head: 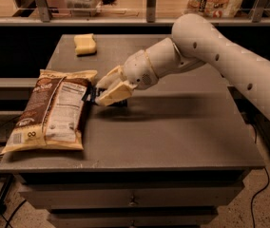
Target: Move rxbar blueberry near brown chip bag
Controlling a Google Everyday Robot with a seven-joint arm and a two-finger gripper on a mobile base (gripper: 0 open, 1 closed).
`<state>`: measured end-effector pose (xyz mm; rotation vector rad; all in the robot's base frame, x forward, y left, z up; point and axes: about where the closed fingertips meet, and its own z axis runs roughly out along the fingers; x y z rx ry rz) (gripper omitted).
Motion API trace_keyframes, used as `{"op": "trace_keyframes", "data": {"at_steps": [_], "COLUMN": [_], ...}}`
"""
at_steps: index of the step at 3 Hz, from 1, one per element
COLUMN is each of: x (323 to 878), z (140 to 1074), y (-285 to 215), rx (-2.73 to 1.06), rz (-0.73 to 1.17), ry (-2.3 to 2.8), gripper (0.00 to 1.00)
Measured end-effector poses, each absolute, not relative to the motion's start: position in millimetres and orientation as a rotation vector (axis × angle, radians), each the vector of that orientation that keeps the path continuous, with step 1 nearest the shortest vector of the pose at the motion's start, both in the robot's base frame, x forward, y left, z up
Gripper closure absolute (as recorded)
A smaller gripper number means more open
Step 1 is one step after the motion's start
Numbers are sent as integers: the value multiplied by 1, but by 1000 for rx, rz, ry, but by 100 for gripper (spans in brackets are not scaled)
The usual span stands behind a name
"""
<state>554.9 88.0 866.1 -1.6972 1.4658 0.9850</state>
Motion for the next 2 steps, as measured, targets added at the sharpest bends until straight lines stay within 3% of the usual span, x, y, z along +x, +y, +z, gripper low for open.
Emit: {"op": "trace_keyframes", "data": {"at_steps": [2], "x": [525], "z": [858], "y": [94], "rx": [-1647], "rz": [1127], "ry": [1453], "gripper": [37]}}
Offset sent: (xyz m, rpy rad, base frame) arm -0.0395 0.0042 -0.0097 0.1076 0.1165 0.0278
